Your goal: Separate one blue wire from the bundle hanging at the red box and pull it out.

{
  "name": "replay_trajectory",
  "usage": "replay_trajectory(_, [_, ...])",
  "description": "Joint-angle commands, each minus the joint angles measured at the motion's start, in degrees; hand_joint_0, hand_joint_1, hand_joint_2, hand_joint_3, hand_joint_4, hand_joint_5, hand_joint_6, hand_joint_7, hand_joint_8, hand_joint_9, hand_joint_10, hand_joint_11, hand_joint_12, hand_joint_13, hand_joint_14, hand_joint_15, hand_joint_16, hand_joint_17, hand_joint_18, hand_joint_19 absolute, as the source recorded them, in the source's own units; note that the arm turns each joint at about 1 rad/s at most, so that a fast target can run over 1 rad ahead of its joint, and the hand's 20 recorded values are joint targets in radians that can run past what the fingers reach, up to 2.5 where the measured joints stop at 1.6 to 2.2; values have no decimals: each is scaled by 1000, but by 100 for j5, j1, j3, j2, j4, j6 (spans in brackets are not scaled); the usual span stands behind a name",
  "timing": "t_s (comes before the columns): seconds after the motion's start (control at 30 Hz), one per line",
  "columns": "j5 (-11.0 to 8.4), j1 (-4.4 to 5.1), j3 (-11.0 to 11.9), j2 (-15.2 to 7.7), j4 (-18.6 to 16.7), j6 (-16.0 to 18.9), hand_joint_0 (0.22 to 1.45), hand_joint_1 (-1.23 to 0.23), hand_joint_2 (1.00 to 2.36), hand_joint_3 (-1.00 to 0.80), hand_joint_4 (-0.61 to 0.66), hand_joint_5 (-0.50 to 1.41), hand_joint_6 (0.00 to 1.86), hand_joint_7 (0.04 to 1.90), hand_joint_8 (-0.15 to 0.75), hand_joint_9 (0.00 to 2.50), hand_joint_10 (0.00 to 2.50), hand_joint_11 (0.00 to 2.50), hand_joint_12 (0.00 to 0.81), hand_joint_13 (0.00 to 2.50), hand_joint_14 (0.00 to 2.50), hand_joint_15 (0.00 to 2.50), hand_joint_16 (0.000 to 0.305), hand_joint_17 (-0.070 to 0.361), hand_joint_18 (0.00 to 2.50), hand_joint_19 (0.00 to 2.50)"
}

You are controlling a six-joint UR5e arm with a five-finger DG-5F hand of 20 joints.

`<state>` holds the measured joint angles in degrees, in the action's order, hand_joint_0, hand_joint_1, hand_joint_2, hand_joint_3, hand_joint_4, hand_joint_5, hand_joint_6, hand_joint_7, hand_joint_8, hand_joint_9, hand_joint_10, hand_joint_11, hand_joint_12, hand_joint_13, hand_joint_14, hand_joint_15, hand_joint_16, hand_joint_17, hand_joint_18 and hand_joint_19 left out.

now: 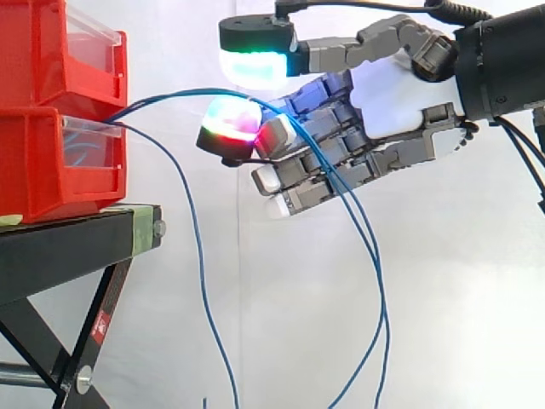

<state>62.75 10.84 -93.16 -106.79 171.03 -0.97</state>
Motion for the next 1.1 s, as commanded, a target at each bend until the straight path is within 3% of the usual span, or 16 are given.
replay_trajectory(0.0, [0, -3, 0, 9, 1, 0, 556, -643, 1009, -401, 201, -240, 843, 1174, 331, 497, 17, 1390, 347, 490, 16, 1435, 42, 95, 300, 622])
replay_trajectory(0.23, [0, -3, 0, 0, 1, 0, 583, -597, 1014, -349, 209, -235, 842, 1147, 328, 522, 16, 1383, 342, 517, 16, 1426, 42, 95, 326, 630])
replay_trajectory(0.53, [0, 6, 0, 0, 1, -9, 610, -657, 1024, -236, 203, -233, 854, 1150, 326, 536, 16, 1397, 348, 537, 18, 1406, 43, 97, 363, 637])
replay_trajectory(0.67, [0, -3, 0, 0, 1, -9, 624, -712, 1034, -54, 191, -231, 857, 1161, 327, 542, 18, 1386, 346, 539, 20, 1392, 43, 96, 384, 635])
replay_trajectory(0.83, [0, 6, 0, 0, 1, -9, 634, -743, 1034, 25, 217, -230, 855, 1193, 324, 538, 17, 1395, 351, 538, 21, 1396, 43, 97, 387, 627])
replay_trajectory(1.07, [0, 6, 0, 0, 10, -9, 630, -776, 1031, 0, 221, -267, 864, 1207, 304, 286, 21, 1395, 356, 411, 18, 1432, 43, 97, 248, 627])
